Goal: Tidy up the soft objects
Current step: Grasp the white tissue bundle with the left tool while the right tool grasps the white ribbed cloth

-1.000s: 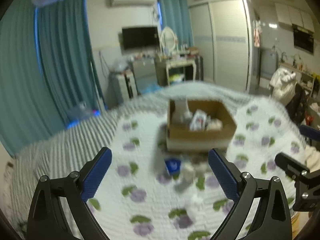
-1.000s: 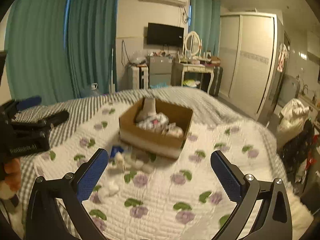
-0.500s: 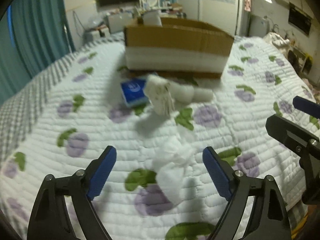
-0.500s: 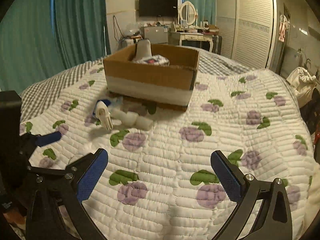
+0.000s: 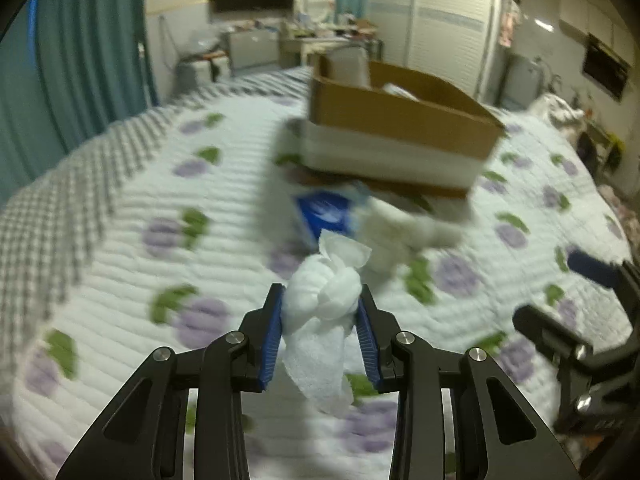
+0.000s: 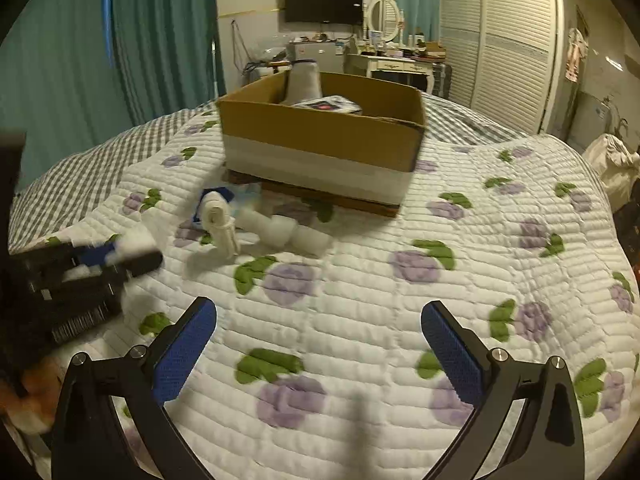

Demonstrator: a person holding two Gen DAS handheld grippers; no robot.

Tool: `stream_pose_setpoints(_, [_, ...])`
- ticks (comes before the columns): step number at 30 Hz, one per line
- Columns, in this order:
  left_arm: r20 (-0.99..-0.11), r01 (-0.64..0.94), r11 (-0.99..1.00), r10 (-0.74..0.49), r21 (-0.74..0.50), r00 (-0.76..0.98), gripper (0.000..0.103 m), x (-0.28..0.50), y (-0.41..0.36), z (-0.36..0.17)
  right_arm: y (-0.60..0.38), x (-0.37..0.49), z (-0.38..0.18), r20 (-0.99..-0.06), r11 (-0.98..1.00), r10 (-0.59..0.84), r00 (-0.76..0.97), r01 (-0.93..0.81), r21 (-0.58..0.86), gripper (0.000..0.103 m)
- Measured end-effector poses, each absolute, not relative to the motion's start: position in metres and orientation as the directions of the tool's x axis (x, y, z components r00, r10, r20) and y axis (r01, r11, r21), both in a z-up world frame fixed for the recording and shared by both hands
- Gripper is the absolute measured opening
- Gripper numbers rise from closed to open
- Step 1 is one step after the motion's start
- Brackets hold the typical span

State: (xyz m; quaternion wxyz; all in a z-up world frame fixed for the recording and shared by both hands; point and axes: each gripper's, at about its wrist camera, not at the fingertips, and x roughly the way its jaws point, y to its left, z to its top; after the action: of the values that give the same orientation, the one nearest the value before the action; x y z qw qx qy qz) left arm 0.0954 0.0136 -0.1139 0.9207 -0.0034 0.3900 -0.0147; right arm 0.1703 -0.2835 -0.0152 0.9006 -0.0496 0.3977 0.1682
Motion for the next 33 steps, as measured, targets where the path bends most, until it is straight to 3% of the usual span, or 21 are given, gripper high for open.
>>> stream_pose_setpoints(4, [-0.697,-0.007,1.0,0.012,0.01,0.717,0.034,0.103,0.031,-0.108,-0.251,0.181,-0.02,-0.741,0.917,0.301,0.6,-0.396,0.052,0.098])
stream_pose_setpoints(7, [-0.691,-0.019,0.999,0.045,0.044,0.722,0.034,0.109,0.037,-0.112,-0.225,0.194,-0.027,-0.754,0.902,0.32,0.574,-0.429,0.056,0.087])
stream_pose_setpoints(8, [-0.696,-0.029,0.999,0.05,0.043,0.716,0.034,0.111,0.04,-0.115,-0.215,0.2,-0.031,-0.759,0.899,0.324,0.565,-0.434,0.061,0.08])
stream_pose_setpoints(13, [-0.724,-0.063,0.998,0.064,0.029,0.687,0.034,0.12,0.057,-0.125,-0.184,0.226,-0.047,-0.779,0.893,0.327,0.536,-0.445,0.068,0.066])
stream_pose_setpoints(16, [-0.731,-0.072,0.997,0.064,0.02,0.679,0.034,0.122,0.061,-0.129,-0.174,0.236,-0.054,-0.787,0.893,0.331,0.52,-0.441,0.085,0.052])
stream_pose_setpoints(17, [-0.733,-0.07,0.997,0.064,0.022,0.678,0.034,0.123,0.06,-0.13,-0.172,0.238,-0.056,-0.789,0.894,0.329,0.518,-0.441,0.083,0.042])
stream_pose_setpoints(20, [-0.731,-0.063,0.998,0.066,0.031,0.68,0.034,0.121,0.057,-0.13,-0.17,0.237,-0.059,-0.793,0.895,0.322,0.517,-0.439,0.077,0.026])
stream_pose_setpoints(28, [-0.717,-0.036,0.999,0.048,0.032,0.696,0.034,0.102,0.043,-0.121,-0.184,0.21,-0.043,-0.772,0.884,0.362,0.523,-0.455,0.106,0.012])
stream_pose_setpoints(30, [-0.714,-0.023,0.999,0.033,0.024,0.699,0.034,0.093,0.039,-0.117,-0.19,0.201,-0.037,-0.762,0.879,0.382,0.522,-0.46,0.126,0.004])
stream_pose_setpoints(33, [-0.712,-0.012,0.999,0.034,0.036,0.702,0.034,0.081,0.032,-0.113,-0.201,0.189,-0.026,-0.746,0.875,0.404,0.53,-0.461,0.147,0.003])
